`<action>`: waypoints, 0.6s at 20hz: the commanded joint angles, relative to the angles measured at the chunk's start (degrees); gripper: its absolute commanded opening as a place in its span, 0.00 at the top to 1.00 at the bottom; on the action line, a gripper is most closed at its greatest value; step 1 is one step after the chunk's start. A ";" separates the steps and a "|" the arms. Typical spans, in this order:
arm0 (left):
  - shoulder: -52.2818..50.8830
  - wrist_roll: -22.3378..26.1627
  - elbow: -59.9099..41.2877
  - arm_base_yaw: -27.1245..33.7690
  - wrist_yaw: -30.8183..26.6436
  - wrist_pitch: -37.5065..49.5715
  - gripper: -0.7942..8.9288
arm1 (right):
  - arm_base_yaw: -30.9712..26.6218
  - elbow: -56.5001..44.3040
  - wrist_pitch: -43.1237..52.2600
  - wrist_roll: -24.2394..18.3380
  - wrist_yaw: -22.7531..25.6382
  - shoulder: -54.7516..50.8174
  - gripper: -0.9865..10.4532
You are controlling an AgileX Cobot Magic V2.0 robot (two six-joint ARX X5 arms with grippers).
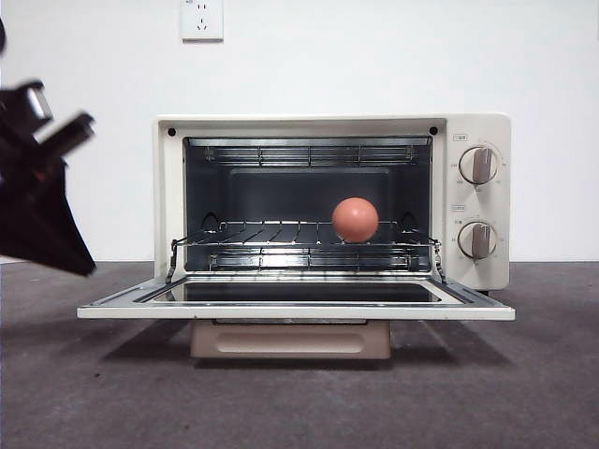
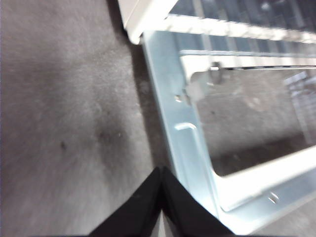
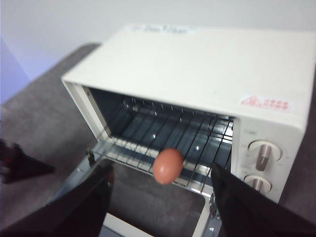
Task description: Eggoven
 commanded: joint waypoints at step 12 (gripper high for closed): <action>16.66 -3.61 0.44 -0.33 12.59 13.40 0.91 | 0.46 0.50 -2.01 0.44 0.07 -5.46 0.63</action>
